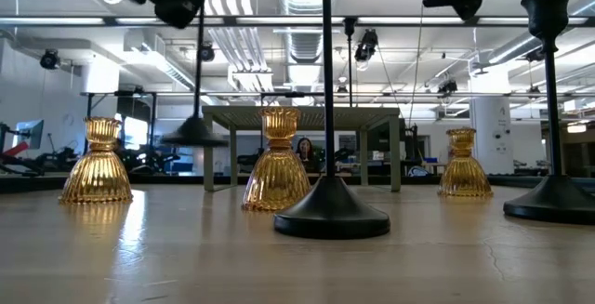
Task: Pick & Place candle stick holders
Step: Align the large black candle holder with the other large black candle holder on the shelf
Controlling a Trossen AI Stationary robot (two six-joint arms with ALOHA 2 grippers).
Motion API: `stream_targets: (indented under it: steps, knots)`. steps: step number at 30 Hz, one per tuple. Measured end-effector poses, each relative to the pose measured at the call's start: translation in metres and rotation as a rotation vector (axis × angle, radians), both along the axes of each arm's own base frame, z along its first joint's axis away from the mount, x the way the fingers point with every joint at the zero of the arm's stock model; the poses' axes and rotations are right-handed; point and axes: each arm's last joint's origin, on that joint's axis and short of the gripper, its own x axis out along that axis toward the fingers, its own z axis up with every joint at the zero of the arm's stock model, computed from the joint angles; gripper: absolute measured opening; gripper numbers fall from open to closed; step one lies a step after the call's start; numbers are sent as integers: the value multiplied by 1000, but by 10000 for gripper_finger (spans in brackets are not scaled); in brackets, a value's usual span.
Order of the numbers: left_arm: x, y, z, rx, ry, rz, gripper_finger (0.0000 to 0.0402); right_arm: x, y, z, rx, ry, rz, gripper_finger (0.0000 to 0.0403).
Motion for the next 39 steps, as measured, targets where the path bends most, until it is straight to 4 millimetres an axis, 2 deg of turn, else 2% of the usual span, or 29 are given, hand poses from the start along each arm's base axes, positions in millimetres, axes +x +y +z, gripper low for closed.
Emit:
stream_targets:
  steps: [4,8,12,15,18,22,27,33,39]
  knots:
    - [2,4,38,59,-109,63,15,-5,0,-12,-9,18,-42,56]
    - [4,16,70,137,-192,253,15,-7,-1,-27,-13,39,-99,56]
    - [5,36,92,177,-238,399,15,-7,-1,-32,-4,43,-108,56]
    - [7,56,100,158,-249,488,15,-8,-2,-31,-1,39,-113,56]
    - [11,82,107,117,-254,558,15,-9,-2,-31,-14,36,-137,56]
    - [19,113,112,26,-258,540,15,-10,-3,-30,-24,32,-156,56]
    - [38,146,111,12,-221,609,15,-12,-3,-29,-44,29,-176,56]
    - [68,176,104,19,-152,634,18,-12,-3,-29,-48,30,-177,56]
    - [82,201,103,34,-130,677,15,-12,-3,-29,-59,36,-171,56]
